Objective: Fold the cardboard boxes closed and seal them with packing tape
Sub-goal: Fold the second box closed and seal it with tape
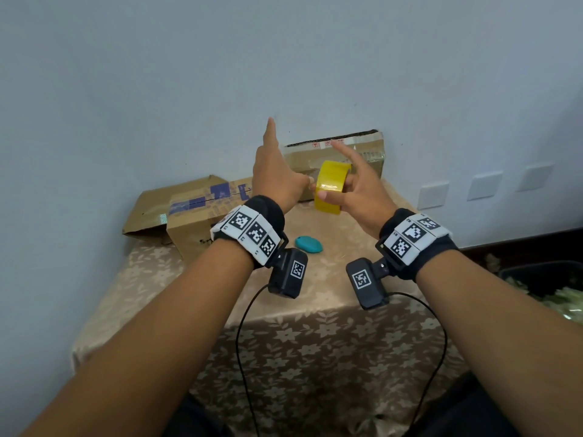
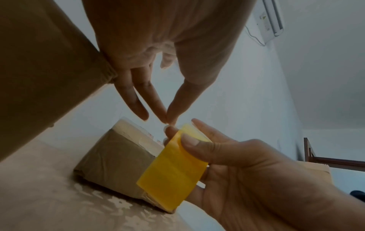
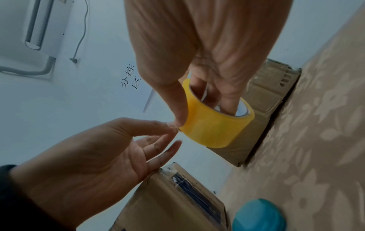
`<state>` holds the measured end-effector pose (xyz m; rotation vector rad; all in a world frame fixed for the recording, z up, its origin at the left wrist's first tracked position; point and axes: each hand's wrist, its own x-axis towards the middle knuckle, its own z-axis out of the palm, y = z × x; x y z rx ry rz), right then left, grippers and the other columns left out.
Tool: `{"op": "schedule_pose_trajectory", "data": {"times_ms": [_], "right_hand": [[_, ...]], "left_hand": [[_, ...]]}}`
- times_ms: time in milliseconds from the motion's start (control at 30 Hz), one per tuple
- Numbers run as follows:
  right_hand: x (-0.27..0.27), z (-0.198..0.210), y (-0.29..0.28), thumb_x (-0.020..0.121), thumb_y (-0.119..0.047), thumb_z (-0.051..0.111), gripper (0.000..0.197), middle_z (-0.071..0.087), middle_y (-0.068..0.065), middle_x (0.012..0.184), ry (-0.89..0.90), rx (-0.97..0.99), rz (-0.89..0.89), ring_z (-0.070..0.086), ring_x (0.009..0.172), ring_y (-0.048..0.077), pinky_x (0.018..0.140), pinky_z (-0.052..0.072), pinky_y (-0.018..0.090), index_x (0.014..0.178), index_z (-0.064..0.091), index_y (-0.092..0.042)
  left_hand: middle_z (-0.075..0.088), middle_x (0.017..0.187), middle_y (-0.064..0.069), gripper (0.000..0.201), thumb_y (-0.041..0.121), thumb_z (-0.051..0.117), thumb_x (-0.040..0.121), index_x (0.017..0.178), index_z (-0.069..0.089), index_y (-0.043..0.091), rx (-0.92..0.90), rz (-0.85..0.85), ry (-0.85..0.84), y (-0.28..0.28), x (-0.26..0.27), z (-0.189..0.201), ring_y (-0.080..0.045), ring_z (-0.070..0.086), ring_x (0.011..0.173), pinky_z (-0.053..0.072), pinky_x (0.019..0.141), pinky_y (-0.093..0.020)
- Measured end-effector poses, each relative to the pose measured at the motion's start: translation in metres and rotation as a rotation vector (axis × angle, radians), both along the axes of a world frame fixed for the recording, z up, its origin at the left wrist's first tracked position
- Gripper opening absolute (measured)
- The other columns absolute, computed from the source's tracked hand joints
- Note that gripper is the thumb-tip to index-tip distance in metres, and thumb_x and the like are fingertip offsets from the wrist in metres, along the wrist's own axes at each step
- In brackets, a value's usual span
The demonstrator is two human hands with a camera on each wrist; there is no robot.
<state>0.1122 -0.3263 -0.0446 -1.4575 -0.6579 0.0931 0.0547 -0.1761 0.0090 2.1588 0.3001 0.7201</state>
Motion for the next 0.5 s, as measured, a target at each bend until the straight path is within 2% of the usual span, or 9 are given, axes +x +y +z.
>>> {"op": "schedule_pose_trajectory", "data": {"times_ms": [67, 133, 167, 200, 233, 300, 367, 433, 500], "right_hand": [[0.000, 0.000, -0.001, 0.083, 0.013, 0.075, 0.096, 0.075, 0.019, 0.107, 0.010, 0.008, 0.013, 0.075, 0.100, 0.029, 0.091, 0.060, 0.050, 0.157, 0.033, -0.030], [-0.001, -0.002, 0.000, 0.084, 0.013, 0.074, 0.096, 0.075, 0.016, 0.105, 0.018, 0.007, 0.020, 0.076, 0.099, 0.026, 0.091, 0.060, 0.047, 0.158, 0.030, -0.028], [-0.001, -0.003, 0.001, 0.084, 0.013, 0.075, 0.097, 0.076, 0.017, 0.105, 0.019, 0.000, 0.020, 0.076, 0.099, 0.027, 0.092, 0.060, 0.048, 0.159, 0.029, -0.028], [0.000, -0.004, 0.003, 0.083, 0.011, 0.076, 0.098, 0.075, 0.019, 0.105, 0.018, -0.003, 0.016, 0.075, 0.100, 0.030, 0.093, 0.059, 0.049, 0.159, 0.028, -0.028], [0.001, -0.006, 0.005, 0.082, 0.009, 0.078, 0.099, 0.075, 0.021, 0.106, 0.021, -0.012, 0.004, 0.075, 0.101, 0.034, 0.094, 0.058, 0.052, 0.158, 0.029, -0.030], [0.005, -0.008, 0.007, 0.081, 0.008, 0.079, 0.097, 0.073, 0.022, 0.110, 0.035, -0.025, -0.028, 0.073, 0.103, 0.037, 0.095, 0.057, 0.054, 0.155, 0.033, -0.035], [0.008, -0.010, 0.008, 0.080, 0.007, 0.080, 0.095, 0.071, 0.021, 0.116, 0.052, -0.030, -0.044, 0.073, 0.103, 0.034, 0.092, 0.059, 0.051, 0.150, 0.036, -0.039], [0.011, -0.012, 0.009, 0.079, 0.001, 0.084, 0.092, 0.068, 0.009, 0.106, 0.086, -0.068, -0.066, 0.070, 0.091, 0.024, 0.080, 0.059, 0.042, 0.150, 0.038, -0.036], [0.013, -0.015, 0.012, 0.076, -0.009, 0.090, 0.093, 0.052, -0.008, 0.092, 0.126, -0.151, -0.116, 0.055, 0.081, 0.011, 0.073, 0.051, 0.035, 0.153, 0.041, -0.027]], "left_hand": [[0.039, 0.155, -0.007, 0.123, 0.009, 0.087, 0.072, 0.163, 0.006, 0.027, 0.036, 0.009, 0.007, 0.000, 0.000, 0.000, -0.020, 0.040, 0.141, 0.035, 0.091, -0.016], [0.036, 0.156, -0.006, 0.121, 0.009, 0.084, 0.074, 0.163, 0.005, 0.027, 0.088, 0.013, 0.006, -0.001, -0.001, 0.000, -0.017, 0.043, 0.137, 0.032, 0.076, -0.003], [0.033, 0.158, -0.006, 0.120, 0.009, 0.083, 0.075, 0.163, 0.004, 0.028, 0.128, 0.017, 0.007, -0.002, -0.003, 0.001, -0.015, 0.045, 0.131, 0.032, 0.068, -0.003], [0.031, 0.160, -0.005, 0.120, 0.011, 0.082, 0.075, 0.163, 0.002, 0.029, 0.176, 0.022, 0.007, -0.004, -0.005, 0.001, -0.014, 0.047, 0.126, 0.033, 0.070, -0.003], [0.027, 0.162, -0.005, 0.122, 0.015, 0.083, 0.073, 0.163, 0.001, 0.031, 0.231, 0.030, 0.008, -0.006, -0.006, 0.002, -0.016, 0.047, 0.126, 0.037, 0.078, -0.008], [0.022, 0.164, -0.005, 0.125, 0.022, 0.084, 0.072, 0.162, -0.001, 0.034, 0.327, 0.053, 0.009, -0.004, -0.009, 0.003, -0.029, 0.044, 0.137, 0.040, 0.094, -0.027], [0.029, 0.161, -0.005, 0.116, 0.020, 0.079, 0.078, 0.162, 0.001, 0.036, 0.330, 0.070, -0.029, 0.002, -0.011, 0.005, -0.032, 0.047, 0.135, 0.041, 0.098, -0.032], [0.044, 0.149, -0.001, 0.101, 0.022, 0.075, 0.086, 0.162, 0.010, 0.037, 0.203, 0.050, -0.091, 0.006, -0.015, 0.008, -0.025, 0.055, 0.126, 0.048, 0.103, -0.036], [0.054, 0.135, 0.006, 0.086, 0.024, 0.071, 0.091, 0.160, 0.021, 0.037, 0.074, 0.038, -0.139, 0.008, -0.018, 0.010, -0.016, 0.059, 0.115, 0.052, 0.098, -0.034]]}}
